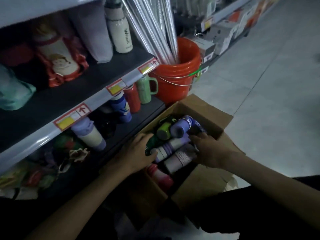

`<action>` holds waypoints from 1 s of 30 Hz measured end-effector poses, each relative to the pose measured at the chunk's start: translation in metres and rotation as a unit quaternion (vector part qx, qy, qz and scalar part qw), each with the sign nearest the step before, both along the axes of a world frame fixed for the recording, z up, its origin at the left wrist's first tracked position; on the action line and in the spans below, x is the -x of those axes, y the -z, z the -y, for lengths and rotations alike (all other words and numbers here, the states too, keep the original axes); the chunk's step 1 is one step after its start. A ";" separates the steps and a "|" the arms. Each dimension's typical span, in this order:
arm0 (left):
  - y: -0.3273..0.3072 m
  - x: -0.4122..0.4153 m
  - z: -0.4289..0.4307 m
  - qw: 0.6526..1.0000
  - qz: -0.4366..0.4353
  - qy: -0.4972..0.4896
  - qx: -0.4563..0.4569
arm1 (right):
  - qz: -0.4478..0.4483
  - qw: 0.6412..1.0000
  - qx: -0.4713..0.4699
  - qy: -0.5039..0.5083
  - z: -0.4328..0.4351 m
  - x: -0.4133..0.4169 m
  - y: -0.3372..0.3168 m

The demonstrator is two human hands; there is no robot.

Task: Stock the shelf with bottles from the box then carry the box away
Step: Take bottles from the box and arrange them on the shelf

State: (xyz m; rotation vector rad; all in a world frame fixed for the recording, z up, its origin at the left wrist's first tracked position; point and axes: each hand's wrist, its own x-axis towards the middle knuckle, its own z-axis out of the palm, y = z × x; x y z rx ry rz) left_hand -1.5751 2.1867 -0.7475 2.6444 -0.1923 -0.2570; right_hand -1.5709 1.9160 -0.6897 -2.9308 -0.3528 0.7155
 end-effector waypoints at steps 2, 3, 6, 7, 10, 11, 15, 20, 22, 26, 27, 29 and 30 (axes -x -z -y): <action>0.019 -0.010 0.006 0.999 -0.012 0.005 -0.053 | -0.011 0.999 0.026 -0.031 0.005 0.001 0.015; 0.027 -0.015 0.008 0.997 -0.016 0.007 -0.081 | -0.015 0.998 0.039 -0.053 0.007 0.003 0.019; 0.051 -0.030 0.012 0.981 -0.011 0.035 -0.191 | -0.042 0.991 0.069 -0.110 0.015 0.007 0.033; 0.057 -0.036 0.015 0.972 -0.011 0.047 -0.230 | -0.055 0.989 0.073 -0.117 0.018 0.008 0.038; 0.074 -0.055 0.025 0.948 -0.014 0.075 -0.310 | -0.077 0.984 0.085 -0.136 0.018 0.014 0.051; 0.079 -0.061 0.028 0.940 -0.016 0.080 -0.331 | -0.083 0.983 0.085 -0.138 0.017 0.015 0.055; 0.105 -0.083 0.032 0.914 -0.030 0.096 -0.394 | -0.075 0.984 0.070 -0.144 0.015 0.011 0.065; 0.132 -0.093 0.033 0.920 -0.052 0.062 -0.383 | -0.060 0.985 0.067 -0.146 0.016 0.008 0.073; 0.141 -0.096 0.034 0.932 -0.055 0.031 -0.357 | -0.063 0.986 0.060 -0.145 0.014 0.008 0.077; 0.152 -0.102 0.040 0.948 -0.065 -0.044 -0.308 | -0.062 0.985 0.048 -0.153 0.009 0.008 0.081; 0.154 -0.104 0.042 0.949 -0.069 -0.064 -0.299 | -0.063 0.985 0.046 -0.153 0.008 0.008 0.081; 0.158 -0.107 0.046 0.950 -0.071 -0.101 -0.287 | -0.065 0.984 0.045 -0.160 0.007 0.008 0.083; 0.159 -0.109 0.048 0.949 -0.069 -0.117 -0.285 | -0.067 0.983 0.047 -0.165 0.007 0.007 0.083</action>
